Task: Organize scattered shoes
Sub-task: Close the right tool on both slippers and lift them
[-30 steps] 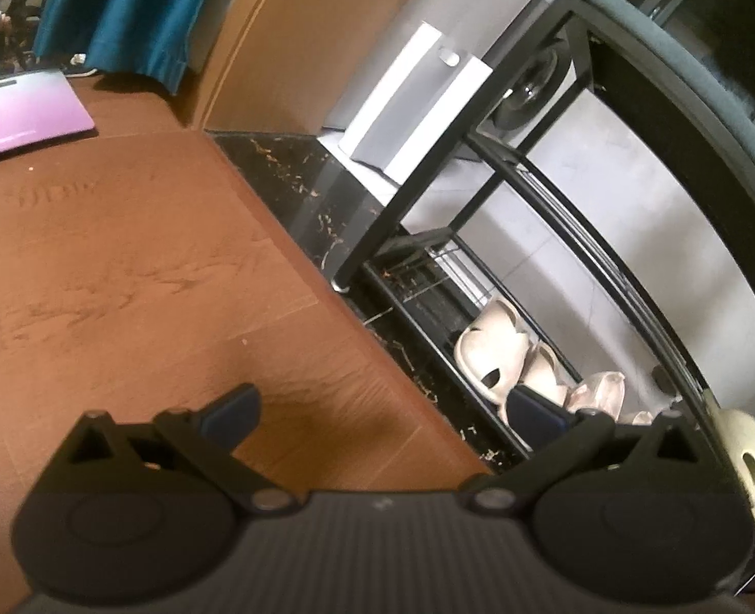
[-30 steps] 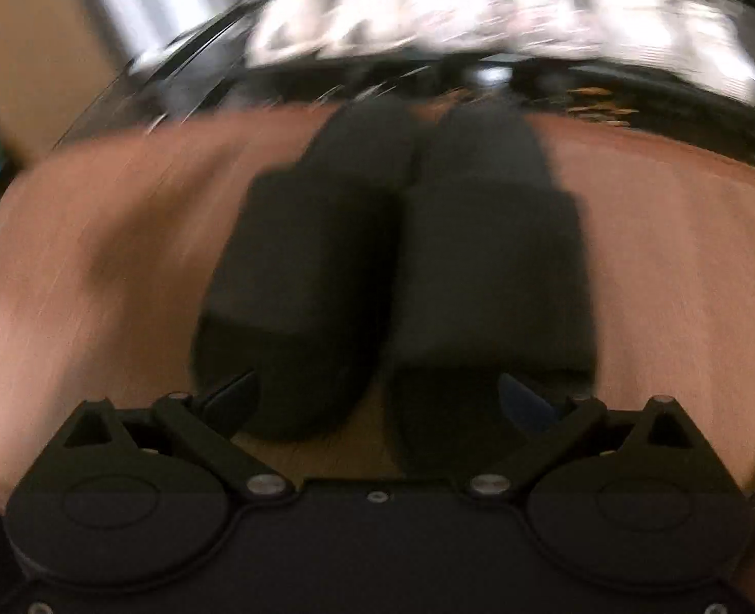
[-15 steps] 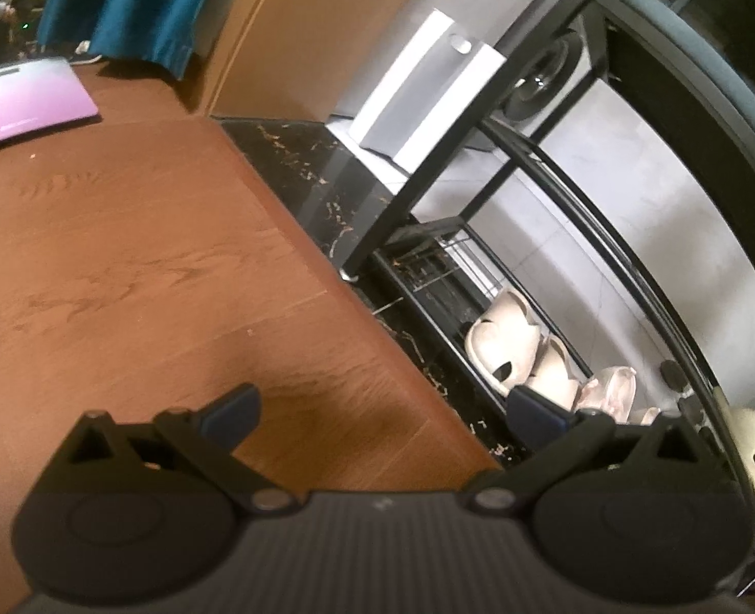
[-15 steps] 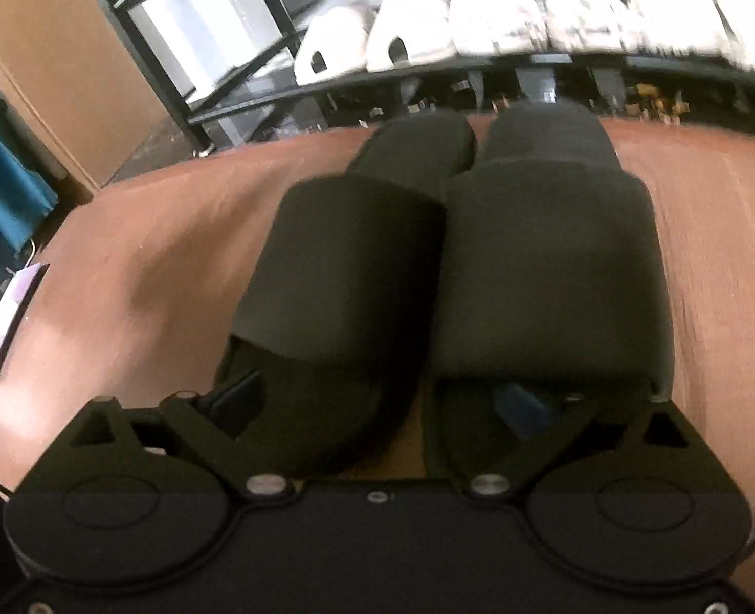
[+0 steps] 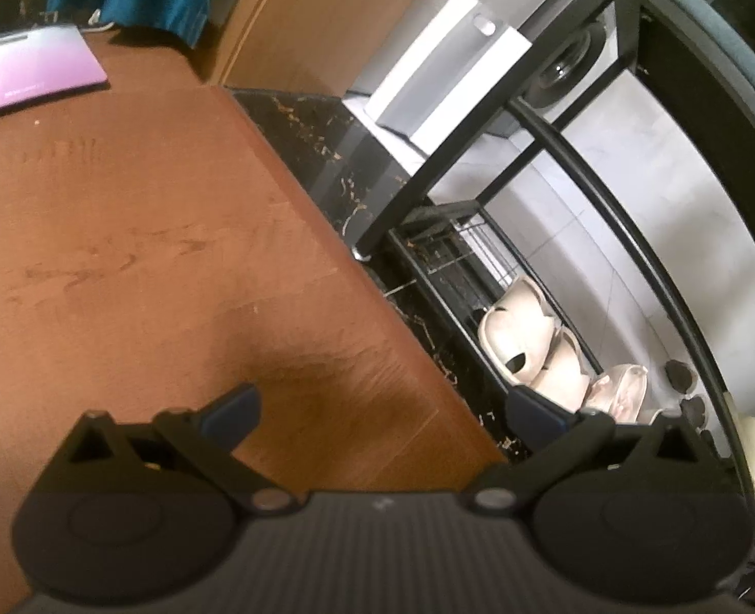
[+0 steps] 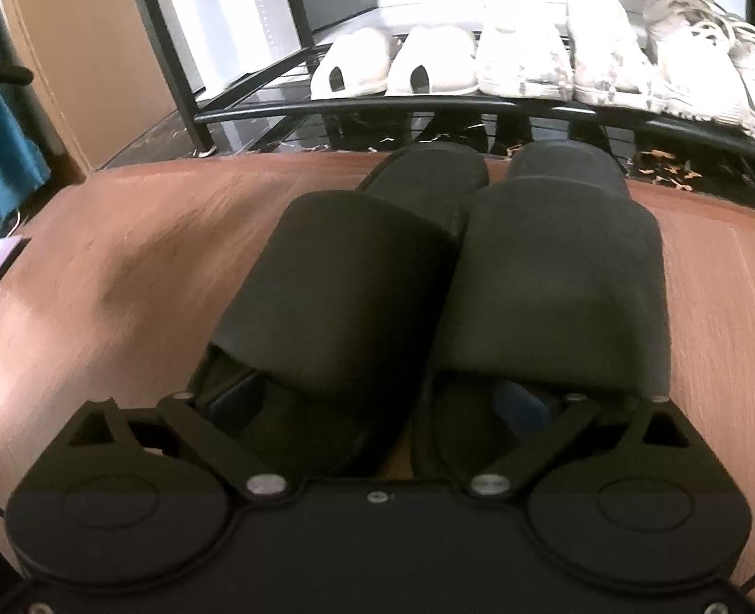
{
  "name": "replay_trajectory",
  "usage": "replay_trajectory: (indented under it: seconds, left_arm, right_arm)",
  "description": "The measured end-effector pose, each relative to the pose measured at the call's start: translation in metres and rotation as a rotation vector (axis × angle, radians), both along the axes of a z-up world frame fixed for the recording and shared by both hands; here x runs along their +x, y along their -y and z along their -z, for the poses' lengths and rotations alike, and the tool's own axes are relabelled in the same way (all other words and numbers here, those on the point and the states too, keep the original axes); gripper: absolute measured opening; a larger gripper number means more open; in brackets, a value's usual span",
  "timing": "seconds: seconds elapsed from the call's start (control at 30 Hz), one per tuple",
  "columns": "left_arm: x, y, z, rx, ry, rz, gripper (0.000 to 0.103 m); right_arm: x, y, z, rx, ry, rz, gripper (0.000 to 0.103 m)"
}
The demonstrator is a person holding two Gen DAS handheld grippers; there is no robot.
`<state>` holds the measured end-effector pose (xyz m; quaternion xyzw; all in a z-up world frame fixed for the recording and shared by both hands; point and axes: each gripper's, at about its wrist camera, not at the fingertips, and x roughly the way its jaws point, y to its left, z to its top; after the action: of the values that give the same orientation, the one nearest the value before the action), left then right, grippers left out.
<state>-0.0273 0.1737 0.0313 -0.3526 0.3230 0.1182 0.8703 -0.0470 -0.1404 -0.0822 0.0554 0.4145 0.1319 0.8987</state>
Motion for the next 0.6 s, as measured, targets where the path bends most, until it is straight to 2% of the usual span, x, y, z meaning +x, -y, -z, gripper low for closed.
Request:
replay_trajectory:
  seconds: [0.2,0.3,0.47,0.53,0.6]
  left_arm:
    - [0.001,0.003,0.000,0.029,0.013,0.017,0.102]
    - [0.003,0.003,0.002,0.020,0.004,0.018,0.102]
    - [0.004,0.002,0.003,0.008,0.011,0.017,0.102]
    - [0.005,0.002,0.003,0.013,0.010,0.019,0.102]
    - [0.005,0.003,0.004,0.016,0.008,0.022,0.102]
  right_arm:
    - [-0.003,-0.004,0.000,-0.037,0.067,-0.021,0.101]
    - [-0.001,-0.001,0.002,-0.048,0.093,-0.072,0.102]
    - [0.004,0.005,0.008,-0.011,0.087,-0.070,0.103]
    - [0.004,0.002,0.011,-0.034,0.093,-0.078,0.103]
    - [0.003,-0.008,0.016,-0.115,0.125,-0.105,0.103]
